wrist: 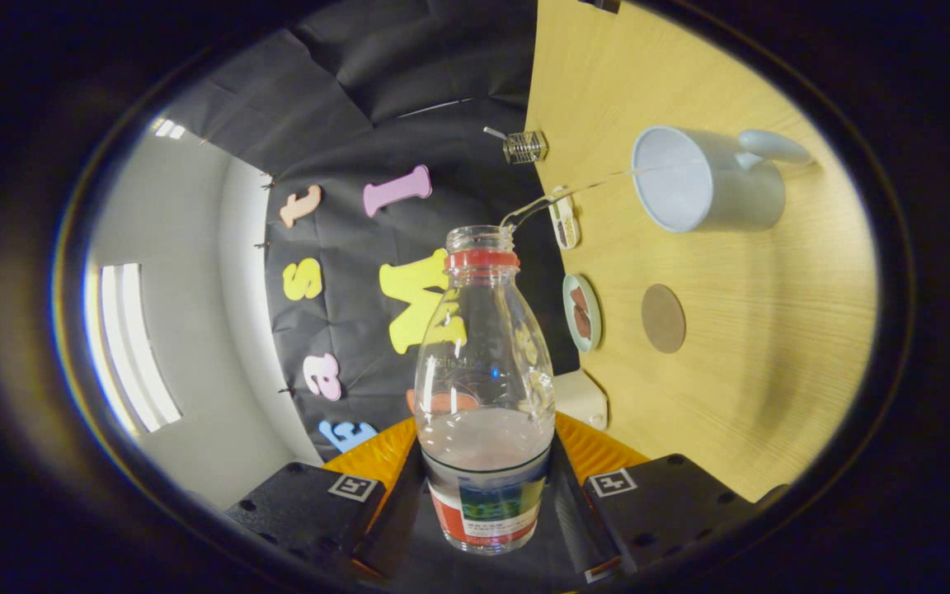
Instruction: Take the bottle from table, then pour the juice into the cup, finally place the bottle on the coaster
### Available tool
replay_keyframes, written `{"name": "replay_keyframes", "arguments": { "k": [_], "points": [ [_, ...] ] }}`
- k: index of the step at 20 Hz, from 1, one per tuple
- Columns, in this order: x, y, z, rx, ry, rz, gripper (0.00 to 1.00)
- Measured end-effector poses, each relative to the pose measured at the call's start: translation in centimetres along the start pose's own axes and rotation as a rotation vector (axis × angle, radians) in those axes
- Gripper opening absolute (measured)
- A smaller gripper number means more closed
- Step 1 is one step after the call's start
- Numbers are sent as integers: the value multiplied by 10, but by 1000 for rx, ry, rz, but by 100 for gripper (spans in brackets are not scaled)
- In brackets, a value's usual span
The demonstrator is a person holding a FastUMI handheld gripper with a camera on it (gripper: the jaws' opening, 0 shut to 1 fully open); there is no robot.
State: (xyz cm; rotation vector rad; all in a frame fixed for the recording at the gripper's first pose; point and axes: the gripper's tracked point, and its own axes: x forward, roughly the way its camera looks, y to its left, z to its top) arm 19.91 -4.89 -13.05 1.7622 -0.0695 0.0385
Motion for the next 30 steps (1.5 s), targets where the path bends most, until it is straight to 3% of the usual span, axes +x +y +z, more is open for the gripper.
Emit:
{"name": "replay_keyframes", "arguments": {
  "k": [30],
  "points": [
    [11, -1, -7, 116, 29, -1, 78]
  ]
}}
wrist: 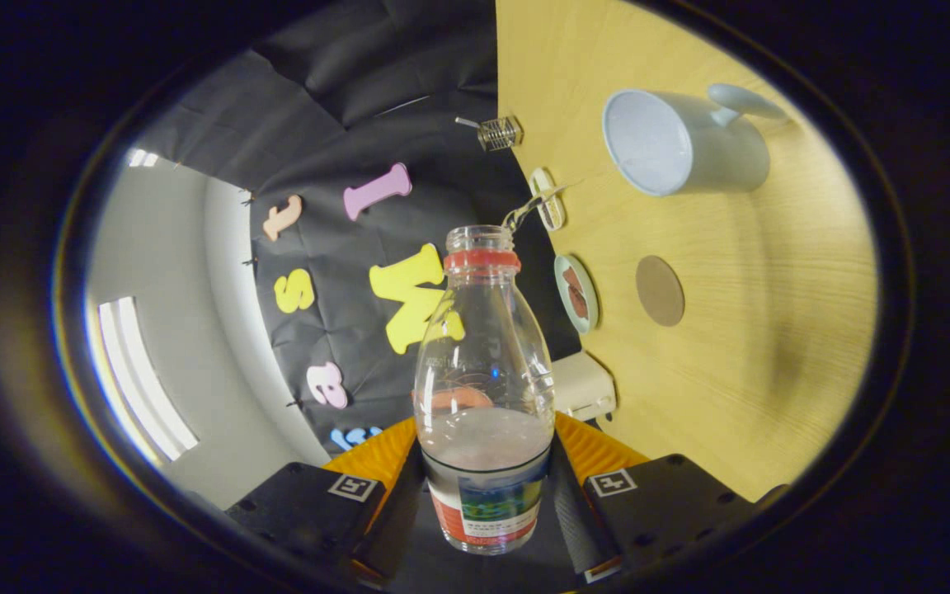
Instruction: Take the bottle from table, then pour the juice into the cup, finally place the bottle on the coaster
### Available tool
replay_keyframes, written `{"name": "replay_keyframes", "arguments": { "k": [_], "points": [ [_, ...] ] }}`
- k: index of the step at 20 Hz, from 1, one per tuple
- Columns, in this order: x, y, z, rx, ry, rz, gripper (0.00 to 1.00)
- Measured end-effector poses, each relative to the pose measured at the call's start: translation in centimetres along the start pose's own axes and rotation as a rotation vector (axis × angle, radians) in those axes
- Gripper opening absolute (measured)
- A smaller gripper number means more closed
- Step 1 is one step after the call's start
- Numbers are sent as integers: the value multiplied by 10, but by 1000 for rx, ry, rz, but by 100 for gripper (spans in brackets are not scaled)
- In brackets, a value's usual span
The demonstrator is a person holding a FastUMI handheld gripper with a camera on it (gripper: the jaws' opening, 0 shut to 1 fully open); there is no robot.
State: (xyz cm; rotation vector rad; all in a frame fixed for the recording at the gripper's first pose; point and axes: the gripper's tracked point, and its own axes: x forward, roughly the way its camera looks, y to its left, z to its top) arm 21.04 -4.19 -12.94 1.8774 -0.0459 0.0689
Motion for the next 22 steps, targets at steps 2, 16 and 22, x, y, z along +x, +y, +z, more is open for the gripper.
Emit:
{"name": "replay_keyframes", "arguments": {
  "k": [2, 16, 22],
  "points": [
    [1, 1, 0, 21, -7, 11, 78],
    [-7, 12, 8, 106, -19, 45, 78],
    [-6, 20, 10, 146, -17, 52, 78]
  ]
}}
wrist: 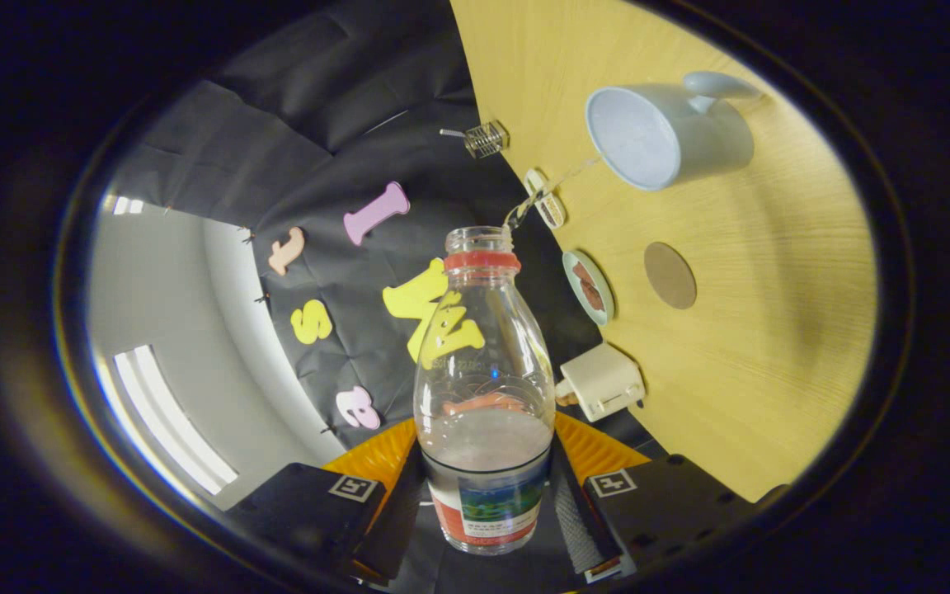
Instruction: Take the bottle from table, then pour the juice into the cup, finally place the bottle on the coaster
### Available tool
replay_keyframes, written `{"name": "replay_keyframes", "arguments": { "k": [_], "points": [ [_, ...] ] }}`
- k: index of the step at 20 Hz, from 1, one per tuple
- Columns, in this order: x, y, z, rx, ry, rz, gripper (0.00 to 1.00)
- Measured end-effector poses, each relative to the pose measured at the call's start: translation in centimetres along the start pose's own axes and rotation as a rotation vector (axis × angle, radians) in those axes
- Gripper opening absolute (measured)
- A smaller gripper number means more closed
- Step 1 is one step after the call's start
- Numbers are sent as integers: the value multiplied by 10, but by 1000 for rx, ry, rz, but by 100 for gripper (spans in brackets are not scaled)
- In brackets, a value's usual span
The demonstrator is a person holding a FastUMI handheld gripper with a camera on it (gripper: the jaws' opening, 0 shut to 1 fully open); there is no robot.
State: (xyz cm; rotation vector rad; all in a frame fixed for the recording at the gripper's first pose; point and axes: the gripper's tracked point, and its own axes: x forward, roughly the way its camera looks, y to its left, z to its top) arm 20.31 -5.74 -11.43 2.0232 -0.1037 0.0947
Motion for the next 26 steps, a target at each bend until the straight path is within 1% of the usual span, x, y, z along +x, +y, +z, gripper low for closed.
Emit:
{"name": "replay_keyframes", "arguments": {
  "k": [6, 12, 18, 26],
  "points": [
    [1, 19, -5, 17, 16, 10, 78],
    [2, 28, 0, 31, 20, 10, 78],
    [6, 45, 3, 86, 24, 14, 78],
    [10, 54, -1, 152, 42, -9, 78]
  ]
}}
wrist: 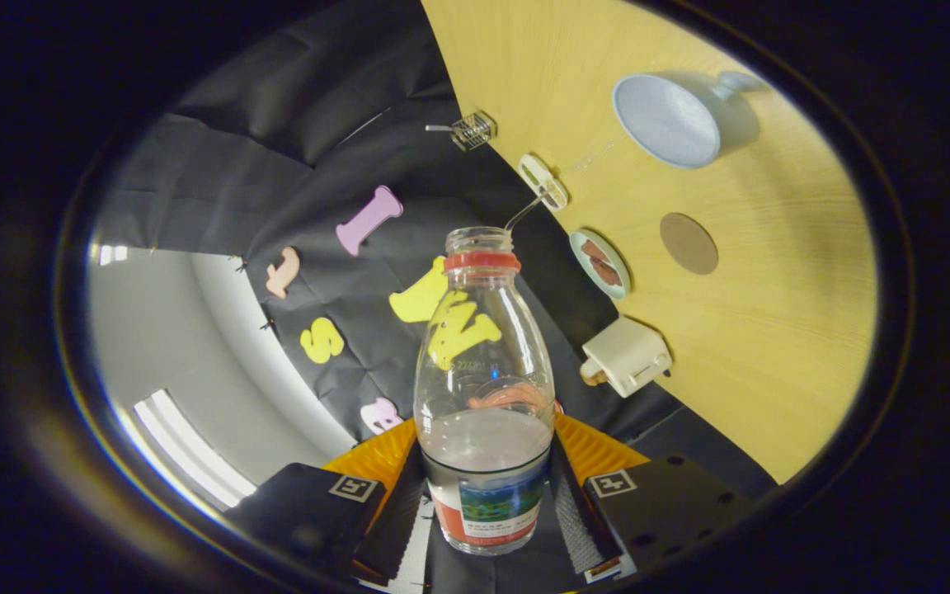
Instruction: Take the bottle from table, then pour the juice into the cup, finally place the bottle on the coaster
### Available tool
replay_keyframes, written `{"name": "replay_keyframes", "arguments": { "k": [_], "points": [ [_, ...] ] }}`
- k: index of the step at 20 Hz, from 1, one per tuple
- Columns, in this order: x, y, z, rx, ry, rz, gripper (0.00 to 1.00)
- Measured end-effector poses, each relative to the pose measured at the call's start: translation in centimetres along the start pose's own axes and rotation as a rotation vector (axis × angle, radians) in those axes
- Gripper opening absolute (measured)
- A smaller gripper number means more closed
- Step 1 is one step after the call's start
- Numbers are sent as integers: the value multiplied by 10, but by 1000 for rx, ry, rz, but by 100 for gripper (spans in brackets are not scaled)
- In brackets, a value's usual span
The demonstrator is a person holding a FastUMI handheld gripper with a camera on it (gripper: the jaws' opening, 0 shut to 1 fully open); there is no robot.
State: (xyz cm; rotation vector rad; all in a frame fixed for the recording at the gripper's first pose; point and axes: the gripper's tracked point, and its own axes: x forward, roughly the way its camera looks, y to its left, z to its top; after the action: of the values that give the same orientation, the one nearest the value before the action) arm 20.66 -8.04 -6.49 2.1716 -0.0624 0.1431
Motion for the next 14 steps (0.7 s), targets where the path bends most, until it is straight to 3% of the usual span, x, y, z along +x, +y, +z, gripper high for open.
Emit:
{"name": "replay_keyframes", "arguments": {
  "k": [14],
  "points": [
    [-4, 13, 6, 87, -13, -8, 78]
  ]
}}
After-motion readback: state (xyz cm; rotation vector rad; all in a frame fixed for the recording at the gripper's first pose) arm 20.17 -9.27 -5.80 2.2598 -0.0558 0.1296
